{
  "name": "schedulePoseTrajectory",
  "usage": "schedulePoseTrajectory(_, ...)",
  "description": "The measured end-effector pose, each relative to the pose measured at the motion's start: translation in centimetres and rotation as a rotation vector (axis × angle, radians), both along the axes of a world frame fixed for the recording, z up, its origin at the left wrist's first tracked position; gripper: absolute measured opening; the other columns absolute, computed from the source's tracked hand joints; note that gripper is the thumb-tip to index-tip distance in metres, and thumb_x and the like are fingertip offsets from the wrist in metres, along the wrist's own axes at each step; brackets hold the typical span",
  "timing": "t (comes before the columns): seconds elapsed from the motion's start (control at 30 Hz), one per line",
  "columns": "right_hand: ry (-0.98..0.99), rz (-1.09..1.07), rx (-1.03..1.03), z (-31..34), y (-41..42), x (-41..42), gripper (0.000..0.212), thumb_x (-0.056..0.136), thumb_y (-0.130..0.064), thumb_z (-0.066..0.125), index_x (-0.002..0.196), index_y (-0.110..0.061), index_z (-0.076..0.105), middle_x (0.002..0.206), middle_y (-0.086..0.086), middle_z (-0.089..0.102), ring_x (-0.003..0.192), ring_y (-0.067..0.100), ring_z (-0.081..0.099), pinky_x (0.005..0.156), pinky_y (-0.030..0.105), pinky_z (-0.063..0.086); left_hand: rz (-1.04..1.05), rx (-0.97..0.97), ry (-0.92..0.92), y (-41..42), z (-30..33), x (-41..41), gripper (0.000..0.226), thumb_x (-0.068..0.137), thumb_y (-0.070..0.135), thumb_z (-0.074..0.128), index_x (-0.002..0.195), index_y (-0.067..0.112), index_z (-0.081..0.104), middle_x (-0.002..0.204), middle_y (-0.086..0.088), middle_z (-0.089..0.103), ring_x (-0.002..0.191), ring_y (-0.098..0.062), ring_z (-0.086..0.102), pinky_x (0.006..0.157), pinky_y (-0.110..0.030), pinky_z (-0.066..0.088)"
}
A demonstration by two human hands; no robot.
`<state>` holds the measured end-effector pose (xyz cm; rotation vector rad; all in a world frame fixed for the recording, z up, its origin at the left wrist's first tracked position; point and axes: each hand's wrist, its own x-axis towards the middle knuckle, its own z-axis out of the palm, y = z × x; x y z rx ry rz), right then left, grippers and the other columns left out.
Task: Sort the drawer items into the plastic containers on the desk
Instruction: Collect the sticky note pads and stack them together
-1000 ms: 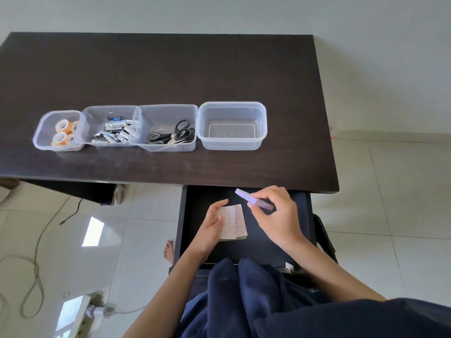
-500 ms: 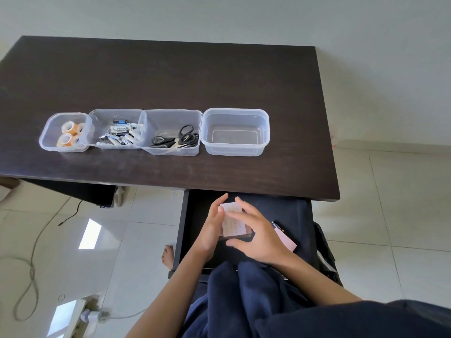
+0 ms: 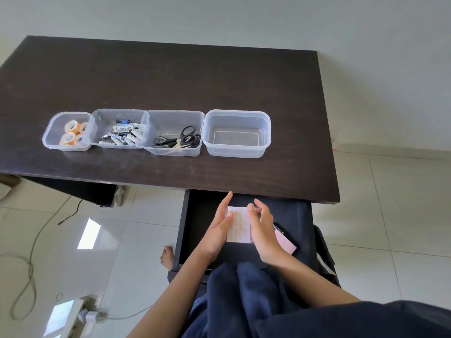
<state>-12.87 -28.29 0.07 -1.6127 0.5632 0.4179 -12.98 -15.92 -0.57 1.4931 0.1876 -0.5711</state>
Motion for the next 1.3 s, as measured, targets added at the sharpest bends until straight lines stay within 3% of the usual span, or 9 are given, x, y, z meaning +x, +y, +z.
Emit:
schedulePoseTrajectory(0.07, 0.064, -0.049, 0.098, 0.4, -0.1, 0.3, 0.042, 0.098, -0.046, 0.038, 0.137, -0.030, 0.036, 0.127, -0.003, 0.045, 0.100, 0.003, 0.053, 0.064, 0.022, 0.046, 0.006, -0.001, 0.010, -0.2, 0.0, -0.1, 0.045, 0.103, 0.026, 0.031, 0.144, 0.041, 0.020, 0.117, 0.006, 0.051, 0.100, -0.003, 0.056, 0.084, -0.014, 0.048)
schedulePoseTrajectory(0.27, 0.076, -0.046, 0.154, 0.3, 0.5, 0.1, 0.038, 0.100, -0.042, 0.036, 0.133, -0.024, 0.036, 0.116, 0.000, 0.054, 0.091, 0.006, 0.056, 0.069, 0.020, 0.043, 0.068, 0.005, 0.080, -0.9, -0.1, -0.5, 0.052, 0.103, 0.031, 0.030, 0.149, 0.036, 0.007, 0.130, 0.008, 0.047, 0.113, -0.004, 0.052, 0.099, -0.023, 0.041)
schedulePoseTrajectory(0.43, -0.006, 0.055, 0.093, 0.0, 0.4, -0.4, 0.046, 0.101, -0.041, 0.033, 0.144, -0.029, 0.024, 0.127, -0.008, 0.048, 0.104, -0.001, 0.052, 0.081, 0.018, 0.043, 0.109, -0.006, 0.068, -0.9, -0.5, -0.8, 0.051, 0.103, 0.033, 0.028, 0.149, 0.036, 0.006, 0.158, 0.008, 0.013, 0.143, -0.006, 0.020, 0.119, -0.037, 0.020)
schedulePoseTrajectory(0.57, -0.019, 0.039, 0.097, 0.2, 0.4, -0.7, 0.030, 0.102, -0.033, 0.033, 0.131, -0.027, 0.036, 0.104, -0.021, 0.048, 0.090, -0.007, 0.051, 0.062, 0.005, 0.044, 0.144, -0.004, 0.075, -0.9, -0.5, -0.9, 0.039, 0.103, 0.031, 0.027, 0.142, 0.037, 0.029, 0.140, 0.017, 0.039, 0.125, -0.002, 0.045, 0.106, -0.027, 0.037)
schedulePoseTrajectory(0.7, -0.035, -0.080, 0.108, 0.2, 0.5, -0.8, 0.015, 0.097, -0.032, 0.049, 0.108, -0.022, 0.051, 0.096, -0.004, 0.058, 0.083, 0.009, 0.060, 0.055, 0.016, 0.047, 0.174, 0.008, 0.088, -0.8, 0.0, -0.7, 0.035, 0.103, 0.029, 0.029, 0.136, 0.032, 0.041, 0.121, 0.018, 0.055, 0.105, -0.001, 0.058, 0.086, -0.019, 0.047)
schedulePoseTrajectory(0.9, -0.066, -0.163, 0.123, 0.2, 0.4, -0.6, 0.010, 0.095, -0.031, 0.055, 0.097, -0.022, 0.057, 0.095, 0.001, 0.061, 0.083, 0.013, 0.061, 0.068, 0.026, 0.050, 0.153, 0.025, 0.074, -1.1, 0.1, -0.5, 0.041, 0.103, 0.033, 0.031, 0.144, 0.032, 0.031, 0.144, 0.009, 0.040, 0.128, -0.009, 0.046, 0.105, -0.029, 0.039)
schedulePoseTrajectory(1.03, -0.031, -0.173, 0.126, 0.3, 0.3, -0.4, 0.018, 0.094, -0.034, 0.056, 0.098, -0.016, 0.054, 0.094, 0.002, 0.061, 0.081, 0.012, 0.062, 0.064, 0.025, 0.051, 0.113, 0.063, 0.074, -1.2, 0.4, -0.6, 0.046, 0.102, 0.034, 0.033, 0.148, 0.028, 0.025, 0.146, 0.003, 0.032, 0.128, -0.011, 0.044, 0.094, -0.020, 0.040)
schedulePoseTrajectory(1.13, -0.017, -0.137, 0.117, 0.4, 0.2, -0.2, 0.018, 0.093, -0.036, 0.055, 0.098, -0.019, 0.051, 0.099, 0.004, 0.061, 0.084, 0.015, 0.063, 0.066, 0.028, 0.053, 0.081, 0.097, 0.056, -1.3, 0.3, -0.7, 0.058, 0.098, 0.038, 0.042, 0.149, 0.026, 0.018, 0.149, 0.003, 0.025, 0.131, -0.011, 0.040, 0.098, -0.021, 0.037)
schedulePoseTrajectory(1.3, 0.021, -0.033, 0.170, 0.8, 0.0, 0.0, 0.018, 0.099, -0.037, 0.041, 0.114, -0.026, 0.043, 0.104, -0.003, 0.055, 0.087, 0.008, 0.059, 0.056, 0.020, 0.049, 0.069, 0.108, 0.023, -1.1, 0.2, -0.8, 0.067, 0.090, 0.046, 0.042, 0.149, 0.029, 0.014, 0.151, 0.007, 0.021, 0.129, -0.006, 0.041, 0.094, -0.018, 0.039)
